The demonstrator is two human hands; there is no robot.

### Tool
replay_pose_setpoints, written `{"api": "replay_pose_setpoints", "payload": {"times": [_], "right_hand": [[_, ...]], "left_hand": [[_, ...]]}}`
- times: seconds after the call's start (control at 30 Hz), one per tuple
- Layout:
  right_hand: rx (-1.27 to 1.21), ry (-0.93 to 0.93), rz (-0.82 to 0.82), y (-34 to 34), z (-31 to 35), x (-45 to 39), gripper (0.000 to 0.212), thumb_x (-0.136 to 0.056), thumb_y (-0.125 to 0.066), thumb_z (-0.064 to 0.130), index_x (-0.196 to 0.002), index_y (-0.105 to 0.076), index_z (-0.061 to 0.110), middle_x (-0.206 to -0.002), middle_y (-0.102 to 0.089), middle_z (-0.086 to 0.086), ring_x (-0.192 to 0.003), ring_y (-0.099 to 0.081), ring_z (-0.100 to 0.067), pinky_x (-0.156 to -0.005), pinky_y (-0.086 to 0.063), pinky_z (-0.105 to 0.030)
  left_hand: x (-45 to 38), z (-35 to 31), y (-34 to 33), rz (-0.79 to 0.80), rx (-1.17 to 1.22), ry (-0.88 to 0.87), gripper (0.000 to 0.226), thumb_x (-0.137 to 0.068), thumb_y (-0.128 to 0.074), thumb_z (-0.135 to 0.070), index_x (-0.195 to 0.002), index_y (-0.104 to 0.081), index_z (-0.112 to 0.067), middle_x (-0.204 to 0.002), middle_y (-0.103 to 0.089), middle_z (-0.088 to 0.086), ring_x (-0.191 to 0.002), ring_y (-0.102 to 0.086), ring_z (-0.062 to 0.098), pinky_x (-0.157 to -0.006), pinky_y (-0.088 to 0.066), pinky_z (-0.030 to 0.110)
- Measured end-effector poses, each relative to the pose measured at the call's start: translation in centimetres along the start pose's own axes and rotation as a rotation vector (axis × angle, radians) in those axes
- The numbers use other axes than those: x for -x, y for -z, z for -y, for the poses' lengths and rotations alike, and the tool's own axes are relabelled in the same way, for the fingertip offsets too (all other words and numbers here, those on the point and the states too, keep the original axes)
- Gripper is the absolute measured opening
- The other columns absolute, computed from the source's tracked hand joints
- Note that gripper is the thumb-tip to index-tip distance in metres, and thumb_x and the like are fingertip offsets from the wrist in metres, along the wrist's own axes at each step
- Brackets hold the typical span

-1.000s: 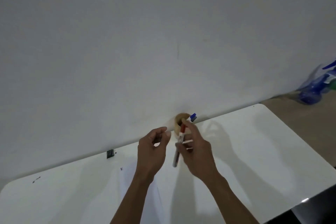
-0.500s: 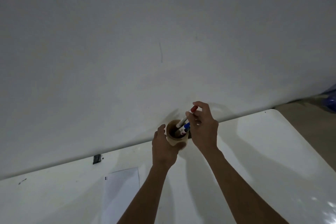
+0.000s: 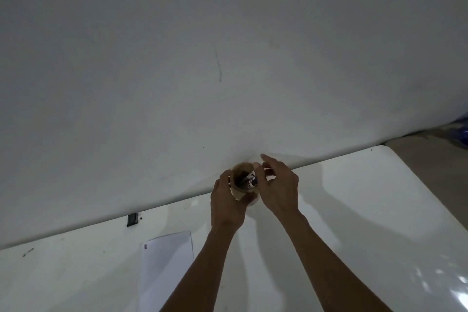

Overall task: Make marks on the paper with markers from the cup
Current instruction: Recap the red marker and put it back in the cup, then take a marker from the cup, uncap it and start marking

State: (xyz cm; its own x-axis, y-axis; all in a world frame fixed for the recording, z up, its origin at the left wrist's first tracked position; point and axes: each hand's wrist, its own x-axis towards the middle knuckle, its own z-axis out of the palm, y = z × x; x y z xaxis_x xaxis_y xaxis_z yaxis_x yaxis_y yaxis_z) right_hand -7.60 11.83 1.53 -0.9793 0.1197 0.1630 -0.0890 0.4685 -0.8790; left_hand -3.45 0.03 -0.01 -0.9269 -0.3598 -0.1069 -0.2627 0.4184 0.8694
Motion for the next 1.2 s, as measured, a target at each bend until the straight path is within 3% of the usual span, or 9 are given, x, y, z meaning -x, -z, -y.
{"api": "replay_pose_setpoints", "payload": {"times": [0.3,0.5,0.57,0.63,0.73,0.9,1.0,1.13,1.2], "right_hand": [[-0.010,-0.258,-0.036,0.2,0.5,2.7,0.031,-0.076,-0.087,0.034,-0.076,-0.067,0.011,-0.070,-0.069,0.000,-0.064,-0.061,-0.013,-0.059,-0.041,-0.004],[0.006,-0.219,-0.071,-0.1,0.9,2.7,0.020,-0.081,-0.084,0.023,-0.086,-0.079,0.004,-0.081,-0.080,-0.008,-0.074,-0.071,-0.019,-0.071,-0.049,-0.016],[-0.027,-0.210,-0.083,0.5,1.3,2.9,0.016,-0.080,-0.084,0.019,-0.085,-0.079,0.005,-0.075,-0.076,-0.002,-0.067,-0.067,-0.010,-0.069,-0.046,-0.005],[-0.076,-0.205,-0.109,1.4,1.8,3.0,0.013,-0.080,-0.085,0.016,-0.082,-0.076,0.007,-0.069,-0.069,0.005,-0.066,-0.062,0.001,-0.065,-0.042,0.002],[-0.164,-0.149,-0.147,2.9,2.5,2.7,0.015,-0.082,-0.083,0.015,-0.079,-0.071,0.007,-0.071,-0.071,0.005,-0.071,-0.069,-0.004,-0.065,-0.042,0.001],[-0.321,-0.112,-0.243,4.5,4.3,2.0,0.014,-0.089,-0.077,0.020,-0.089,-0.067,0.010,-0.082,-0.075,0.000,-0.081,-0.074,-0.014,-0.069,-0.056,-0.014],[-0.443,-0.113,-0.226,4.8,5.5,2.2,0.009,-0.095,-0.070,0.024,-0.093,-0.065,0.016,-0.086,-0.075,0.005,-0.085,-0.076,-0.018,-0.077,-0.059,-0.028],[-0.468,-0.150,-0.078,4.0,7.0,3.7,0.009,-0.098,-0.065,0.030,-0.098,-0.067,0.022,-0.080,-0.071,0.018,-0.071,-0.073,-0.008,-0.067,-0.057,-0.020],[-0.442,-0.195,0.060,2.7,7.3,5.2,0.009,-0.096,-0.067,0.030,-0.098,-0.071,0.022,-0.078,-0.073,0.008,-0.067,-0.071,-0.009,-0.064,-0.056,-0.019]], "left_hand": [[0.1,-0.1,0.2,0.011,0.015,-0.029,0.053,-0.074,-0.085,-0.017,-0.116,-0.055,-0.027,-0.109,-0.059,-0.011,-0.097,-0.058,0.013,-0.075,-0.038,0.009],[0.2,-0.3,0.3,0.020,-0.003,-0.030,0.050,-0.075,-0.083,-0.012,-0.112,-0.053,-0.030,-0.108,-0.059,-0.012,-0.096,-0.056,0.010,-0.071,-0.037,0.003],[0.2,-0.3,0.3,0.019,-0.015,-0.026,0.051,-0.075,-0.083,-0.011,-0.116,-0.056,-0.025,-0.112,-0.061,-0.010,-0.098,-0.057,0.010,-0.072,-0.039,0.004],[0.3,0.0,0.1,0.014,-0.042,-0.031,0.059,-0.073,-0.084,-0.013,-0.123,-0.055,-0.023,-0.120,-0.064,-0.006,-0.104,-0.060,0.015,-0.081,-0.043,0.013],[0.2,0.3,-0.1,-0.002,-0.069,-0.035,0.064,-0.071,-0.085,-0.017,-0.126,-0.053,-0.025,-0.122,-0.065,-0.003,-0.108,-0.062,0.019,-0.087,-0.048,0.026],[0.1,0.2,0.1,-0.002,-0.045,-0.021,0.065,-0.068,-0.086,-0.008,-0.122,-0.054,-0.029,-0.120,-0.065,-0.006,-0.106,-0.061,0.016,-0.086,-0.048,0.015],[0.5,0.6,1.2,0.052,-0.116,0.019,0.075,-0.074,-0.085,-0.011,-0.138,-0.047,-0.016,-0.130,-0.062,0.003,-0.116,-0.058,0.021,-0.095,-0.046,0.028],[1.9,1.0,4.8,-0.024,-0.144,0.047,0.050,-0.086,-0.075,-0.020,-0.132,-0.056,-0.012,-0.125,-0.067,0.004,-0.098,-0.064,0.012,-0.076,-0.044,0.005],[3.2,0.8,7.4,-0.085,-0.051,0.082,0.031,-0.090,-0.071,-0.026,-0.119,-0.067,-0.016,-0.112,-0.074,0.000,-0.088,-0.068,0.008,-0.080,-0.053,0.011]]}}
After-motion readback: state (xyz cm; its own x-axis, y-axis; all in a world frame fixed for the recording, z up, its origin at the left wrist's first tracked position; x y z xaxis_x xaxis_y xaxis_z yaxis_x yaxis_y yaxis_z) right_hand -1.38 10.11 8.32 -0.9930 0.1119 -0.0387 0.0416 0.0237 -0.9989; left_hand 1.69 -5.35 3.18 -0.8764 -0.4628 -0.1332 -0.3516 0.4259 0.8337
